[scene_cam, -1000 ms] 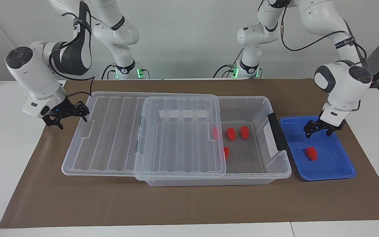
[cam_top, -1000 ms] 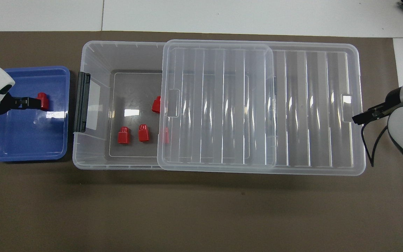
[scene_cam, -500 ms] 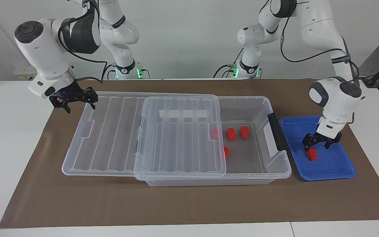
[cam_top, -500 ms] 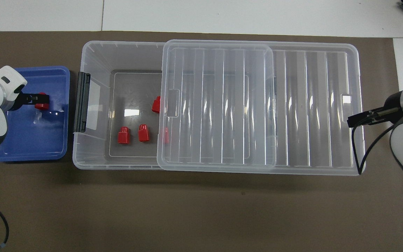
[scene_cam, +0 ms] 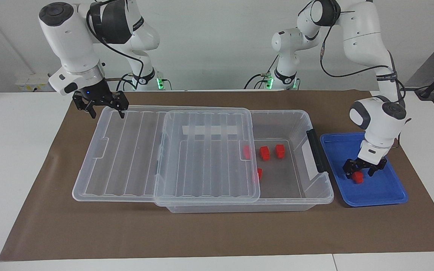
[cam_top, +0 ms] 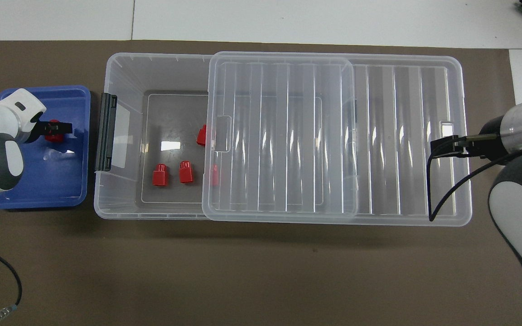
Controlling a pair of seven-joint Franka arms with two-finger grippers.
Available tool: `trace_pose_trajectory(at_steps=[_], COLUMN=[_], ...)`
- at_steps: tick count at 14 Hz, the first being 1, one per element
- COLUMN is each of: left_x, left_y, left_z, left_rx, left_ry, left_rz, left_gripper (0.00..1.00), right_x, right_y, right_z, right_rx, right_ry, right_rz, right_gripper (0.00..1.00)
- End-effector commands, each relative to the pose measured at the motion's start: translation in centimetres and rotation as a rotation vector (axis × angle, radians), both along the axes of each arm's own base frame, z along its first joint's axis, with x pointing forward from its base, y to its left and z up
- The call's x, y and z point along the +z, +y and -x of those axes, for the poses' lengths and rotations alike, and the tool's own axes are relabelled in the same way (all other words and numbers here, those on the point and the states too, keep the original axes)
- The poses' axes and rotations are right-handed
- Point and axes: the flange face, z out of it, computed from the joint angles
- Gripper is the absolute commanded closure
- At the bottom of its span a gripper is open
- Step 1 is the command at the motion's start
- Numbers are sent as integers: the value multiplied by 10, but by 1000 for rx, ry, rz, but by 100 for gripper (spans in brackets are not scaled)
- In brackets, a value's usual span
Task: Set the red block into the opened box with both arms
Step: 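Grasp the red block with the left gripper and lift it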
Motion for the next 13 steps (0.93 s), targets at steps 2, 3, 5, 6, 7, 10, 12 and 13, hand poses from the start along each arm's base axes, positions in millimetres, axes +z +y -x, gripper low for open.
trace_pose_trajectory(at_steps=[2, 3, 5, 6, 7, 10, 12, 13], left_x=[0, 0, -1, -1, -1, -2, 1, 4], left_y=[0, 0, -2, -3, -3, -2, -2, -1], left_z=[1, 1, 1, 1, 1, 2, 1, 0], left_rx=[-8, -8, -11, -12, -14, -13, -15, -16], left_ry=[-18, -18, -14, -14, -12, 0, 19, 29], left_rz=[-7, -7, -6, -6, -6, -6, -9, -11], left_gripper=[16, 23, 34, 40, 47, 72, 83, 83], right_x=[47, 53, 57, 57, 58, 56, 56, 56], right_y=[-4, -6, -7, -6, -4, -5, -5, -5], right_z=[11, 11, 12, 12, 12, 11, 12, 12], right_rx=[-83, -84, -81, -80, -77, -71, -68, -68], right_ry=[5, 10, 13, 13, 11, 4, 11, 13], right_rz=[-49, -38, -30, -30, -29, -14, -9, -7], right_gripper=[0, 0, 0, 0, 0, 0, 0, 0])
